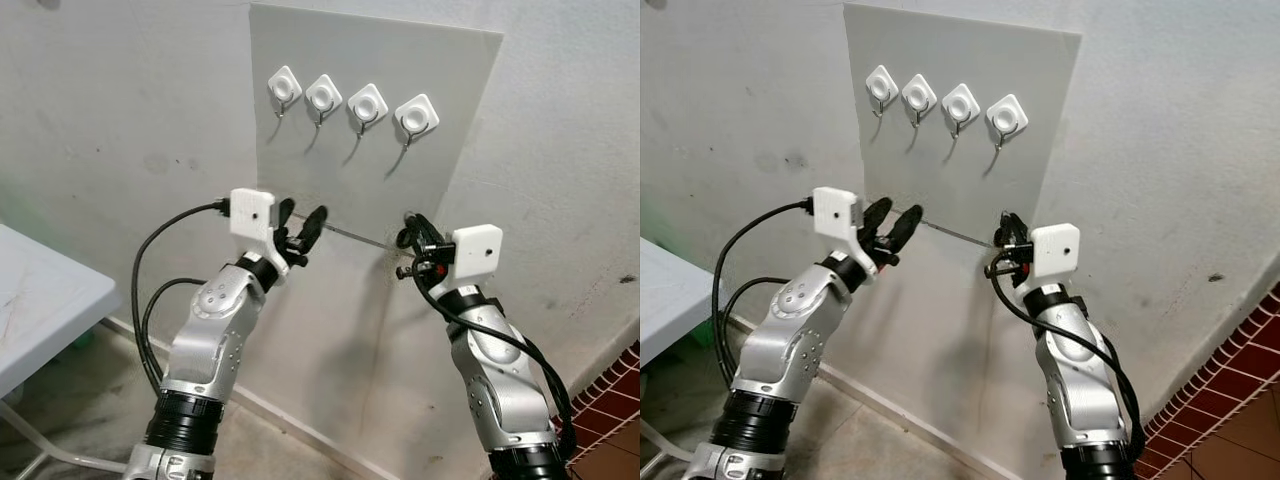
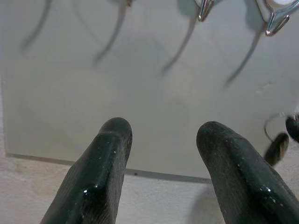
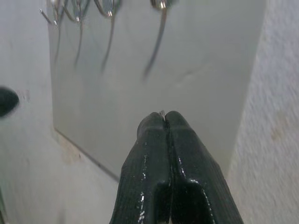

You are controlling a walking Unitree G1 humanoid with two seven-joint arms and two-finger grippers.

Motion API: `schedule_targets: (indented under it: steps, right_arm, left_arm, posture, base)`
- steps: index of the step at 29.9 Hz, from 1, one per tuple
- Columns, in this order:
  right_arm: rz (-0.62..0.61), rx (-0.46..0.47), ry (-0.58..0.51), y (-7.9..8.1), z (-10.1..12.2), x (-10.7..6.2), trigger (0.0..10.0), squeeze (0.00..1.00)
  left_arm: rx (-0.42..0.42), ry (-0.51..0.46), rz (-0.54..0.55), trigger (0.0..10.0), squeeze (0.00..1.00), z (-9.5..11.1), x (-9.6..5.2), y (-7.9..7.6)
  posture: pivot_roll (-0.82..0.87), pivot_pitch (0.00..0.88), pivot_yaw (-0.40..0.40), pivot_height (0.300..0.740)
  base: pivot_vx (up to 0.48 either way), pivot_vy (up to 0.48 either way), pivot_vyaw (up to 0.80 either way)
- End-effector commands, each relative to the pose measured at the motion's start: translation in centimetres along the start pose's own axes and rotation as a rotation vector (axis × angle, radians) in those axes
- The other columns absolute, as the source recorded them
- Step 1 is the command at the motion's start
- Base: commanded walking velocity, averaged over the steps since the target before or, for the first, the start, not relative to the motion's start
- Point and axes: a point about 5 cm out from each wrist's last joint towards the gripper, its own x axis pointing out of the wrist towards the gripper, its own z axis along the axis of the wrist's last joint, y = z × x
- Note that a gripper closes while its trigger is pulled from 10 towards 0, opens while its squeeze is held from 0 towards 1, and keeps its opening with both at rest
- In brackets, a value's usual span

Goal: Hang keys on a hook

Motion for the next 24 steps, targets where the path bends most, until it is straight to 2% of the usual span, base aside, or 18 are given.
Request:
schedule_targets:
  steps: [1, 3, 13, 18, 24]
  right_arm:
    - [0.023, 0.023, -0.034, 0.2, 0.7, 0.8, 10.0, 0.00]
    - [0.035, 0.051, -0.056, 0.3, 1.3, 1.4, 10.0, 0.00]
    - [0.090, 0.062, -0.162, 0.7, 3.4, 3.1, 10.0, 0.00]
    - [0.130, 0.104, -0.232, 1.0, 4.5, 3.2, 10.0, 0.00]
    - [0.162, 0.123, -0.254, 1.3, 4.6, 2.8, 10.0, 0.00]
  left_arm:
    - [0.020, -0.018, -0.028, 10.0, 0.00, 0.9, 0.3, -0.4]
    - [0.021, -0.018, -0.032, 10.0, 0.00, 1.0, 0.4, -0.5]
    - [0.030, -0.030, -0.053, 10.0, 0.00, 1.5, 0.3, -1.1]
    - [0.034, -0.028, -0.080, 10.0, 0.00, 1.5, 0.2, -1.8]
    - [0.040, -0.023, -0.110, 10.0, 0.00, 1.4, 0.1, -2.3]
  posture:
    - [0.05, 0.000, -0.030, 0.740]
    - [0.05, 0.000, -0.030, 0.740]
    - [0.05, 0.000, -0.041, 0.740]
    - [0.05, 0.000, -0.040, 0.740]
    - [0.05, 0.000, -0.036, 0.740]
  base:
    - [0.000, 0.000, 0.00]
    - [0.000, 0.000, 0.00]
    - [0.000, 0.000, 0.00]
    - [0.000, 0.000, 0.00]
    - [0.000, 0.000, 0.00]
